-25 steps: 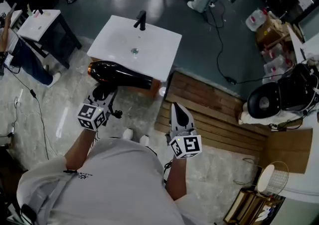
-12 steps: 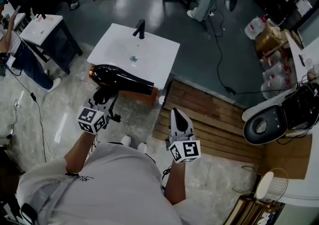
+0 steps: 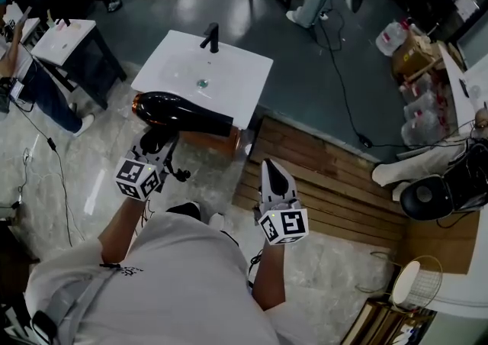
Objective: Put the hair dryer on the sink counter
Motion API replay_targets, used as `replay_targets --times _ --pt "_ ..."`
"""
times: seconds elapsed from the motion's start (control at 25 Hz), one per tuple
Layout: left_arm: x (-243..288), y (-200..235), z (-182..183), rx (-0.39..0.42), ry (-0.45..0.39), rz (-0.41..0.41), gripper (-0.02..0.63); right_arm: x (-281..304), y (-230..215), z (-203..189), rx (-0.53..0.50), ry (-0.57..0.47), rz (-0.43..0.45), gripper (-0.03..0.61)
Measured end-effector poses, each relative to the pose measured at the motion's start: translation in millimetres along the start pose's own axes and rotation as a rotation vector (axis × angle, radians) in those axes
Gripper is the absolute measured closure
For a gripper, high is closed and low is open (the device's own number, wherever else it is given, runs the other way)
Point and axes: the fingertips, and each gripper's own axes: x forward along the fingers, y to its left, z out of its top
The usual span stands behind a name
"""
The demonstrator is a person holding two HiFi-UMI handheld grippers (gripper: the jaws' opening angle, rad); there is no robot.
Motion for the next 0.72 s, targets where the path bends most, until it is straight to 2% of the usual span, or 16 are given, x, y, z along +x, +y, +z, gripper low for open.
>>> replay_targets --times 0.4,0.72 --pt "-10 8 1 0.004 -0.002 0.048 0.431 -3 -4 -7 0.016 0.012 0.021 0.569" --pt "-18 24 -1 0.008 -0.004 0.053 0.431 14 19 -11 0.007 0.021 0.059 0.569"
